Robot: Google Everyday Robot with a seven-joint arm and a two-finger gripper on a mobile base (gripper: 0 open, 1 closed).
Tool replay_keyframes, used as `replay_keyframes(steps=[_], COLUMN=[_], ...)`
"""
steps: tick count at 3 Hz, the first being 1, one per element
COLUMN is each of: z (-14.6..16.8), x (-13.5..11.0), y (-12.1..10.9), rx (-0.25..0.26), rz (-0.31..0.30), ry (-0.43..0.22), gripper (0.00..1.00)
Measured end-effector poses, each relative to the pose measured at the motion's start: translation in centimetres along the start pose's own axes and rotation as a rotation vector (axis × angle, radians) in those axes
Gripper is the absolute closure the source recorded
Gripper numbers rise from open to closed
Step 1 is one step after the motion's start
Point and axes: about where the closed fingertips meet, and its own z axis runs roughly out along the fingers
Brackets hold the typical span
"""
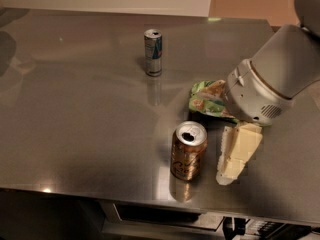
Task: Move orange can near green rice chip bag
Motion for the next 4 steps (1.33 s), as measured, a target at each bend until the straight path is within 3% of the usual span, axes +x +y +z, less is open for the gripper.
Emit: replay_keyframes(steps=[2,3,4], z=[2.4,2.6,2.2], x=[-2.0,-2.5,-2.8], y=[1.0,1.0,0.9], rx=[-0.045,-0.050,-0.044], rz=[-0.052,-0.064,-0.072], ry=[-0.039,-0.059,-0.074], gripper=[0.00,0.18,0.42])
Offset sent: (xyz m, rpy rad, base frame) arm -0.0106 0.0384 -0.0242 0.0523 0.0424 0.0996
